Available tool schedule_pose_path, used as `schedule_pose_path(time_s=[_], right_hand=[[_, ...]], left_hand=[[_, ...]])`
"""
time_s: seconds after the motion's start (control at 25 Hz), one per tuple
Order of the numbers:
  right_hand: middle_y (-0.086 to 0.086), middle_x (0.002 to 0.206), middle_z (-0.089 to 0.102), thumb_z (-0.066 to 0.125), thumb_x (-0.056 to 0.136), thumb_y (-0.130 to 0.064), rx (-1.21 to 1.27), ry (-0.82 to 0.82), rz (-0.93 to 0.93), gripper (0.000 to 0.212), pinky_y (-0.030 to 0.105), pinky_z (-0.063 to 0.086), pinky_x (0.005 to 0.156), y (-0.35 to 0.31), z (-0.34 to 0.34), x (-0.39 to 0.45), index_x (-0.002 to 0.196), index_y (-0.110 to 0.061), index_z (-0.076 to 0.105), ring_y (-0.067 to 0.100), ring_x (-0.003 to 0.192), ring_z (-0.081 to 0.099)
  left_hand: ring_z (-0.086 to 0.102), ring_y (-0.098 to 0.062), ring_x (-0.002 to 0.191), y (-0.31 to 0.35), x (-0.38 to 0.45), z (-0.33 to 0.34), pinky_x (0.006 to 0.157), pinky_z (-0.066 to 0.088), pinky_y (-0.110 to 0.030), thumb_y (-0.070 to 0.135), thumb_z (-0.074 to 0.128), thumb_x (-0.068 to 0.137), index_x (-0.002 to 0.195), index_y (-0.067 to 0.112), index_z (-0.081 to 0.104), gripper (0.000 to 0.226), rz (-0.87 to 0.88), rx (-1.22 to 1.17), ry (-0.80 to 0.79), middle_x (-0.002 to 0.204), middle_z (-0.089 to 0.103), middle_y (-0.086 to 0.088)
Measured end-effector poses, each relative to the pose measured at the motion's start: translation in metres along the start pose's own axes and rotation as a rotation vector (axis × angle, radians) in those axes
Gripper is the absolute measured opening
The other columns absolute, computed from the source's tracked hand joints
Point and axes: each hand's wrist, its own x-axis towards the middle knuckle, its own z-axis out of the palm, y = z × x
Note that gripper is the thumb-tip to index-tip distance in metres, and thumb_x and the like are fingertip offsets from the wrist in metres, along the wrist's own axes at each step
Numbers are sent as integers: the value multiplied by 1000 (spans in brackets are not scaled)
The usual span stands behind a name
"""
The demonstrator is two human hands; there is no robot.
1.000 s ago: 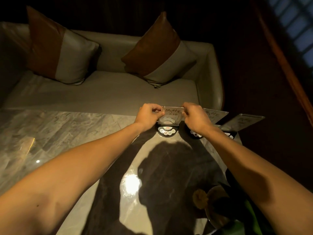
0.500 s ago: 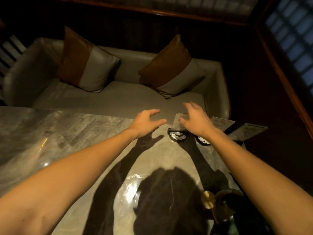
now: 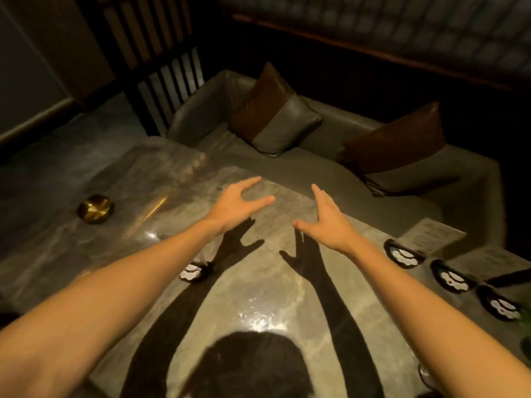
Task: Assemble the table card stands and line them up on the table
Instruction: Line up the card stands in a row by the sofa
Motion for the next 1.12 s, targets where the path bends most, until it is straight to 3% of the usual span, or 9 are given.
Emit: schedule_pose_path(time_s=[0.2, 0.36, 0.48, 0.56, 0.64, 0.76, 0.84, 1.0, 1.12], right_hand=[[2, 171, 2, 77, 80, -53, 58, -96, -107, 118, 40, 15, 124, -84, 88, 11, 162, -22, -2, 20, 156, 4], [5, 168, 14, 80, 82, -40, 128, -148, -128, 113, 33, 20, 120, -129, 151, 13, 162, -17, 3, 22, 153, 18], [1, 154, 38, 78, 86, -24, 225, -189, -102, 99, 24, 31, 107, -149, 189, 12, 160, -14, 13, 16, 139, 39], [7, 151, 44, 74, 89, -17, 271, -200, -60, 84, 30, 39, 108, -156, 208, 14, 157, -11, 25, 21, 136, 46], [11, 137, 58, 68, 92, -11, 260, -164, -46, 56, 39, 49, 102, -158, 221, 18, 143, -11, 47, 25, 119, 60], [8, 96, 72, 63, 90, -7, 204, -126, -59, 12, 44, 55, 80, -154, 229, 27, 99, -14, 66, 28, 89, 68], [1, 82, 71, 61, 90, -7, 176, -137, -79, 15, 39, 55, 74, -152, 226, 30, 86, -20, 66, 24, 82, 68], [-19, 80, 63, 56, 95, -2, 194, -109, -86, 27, 6, 43, 63, -138, 197, 31, 94, -29, 61, -4, 74, 60], [-11, 82, 67, 57, 95, -6, 193, -68, -45, 21, 15, 46, 66, -111, 167, 33, 94, -25, 63, 8, 76, 64]], left_hand=[[19, -13, 152, -75, -40, -86, 123, 19, -40, 64, 78, 71, 152, 40, 35, 95, -90, -41, 149, 163, 28, 9], [31, -11, 144, -136, -68, -119, 112, 29, -27, 47, 85, 73, 153, 37, 33, 96, -164, -112, 190, 159, 32, 7], [37, -7, 134, -173, -83, -126, 103, 35, -23, 33, 85, 77, 152, 31, 36, 90, -200, -153, 144, 148, 42, 9], [46, -11, 130, -193, -86, -124, 94, 41, -15, 19, 83, 80, 148, 22, 44, 78, -214, -186, 104, 142, 50, 4], [58, -17, 120, -211, -86, -118, 76, 48, -6, 7, 80, 82, 139, 13, 54, 63, -227, -235, 66, 131, 59, 0], [70, -16, 97, -226, -82, -107, 66, 56, -15, 6, 77, 84, 120, 13, 68, 38, -220, -246, 89, 113, 72, -1], [70, -13, 88, -229, -74, -103, 75, 59, -26, 10, 77, 84, 103, 15, 74, 20, -217, -194, 150, 99, 75, 1], [67, -11, 81, -209, -50, -93, 79, 57, -32, 11, 79, 82, 82, 20, 74, 10, -170, -162, 95, 84, 74, 3], [67, -9, 80, -181, -29, -72, 73, 56, -22, 13, 79, 83, 82, 20, 74, 8, -146, -148, 18, 86, 74, 3]])
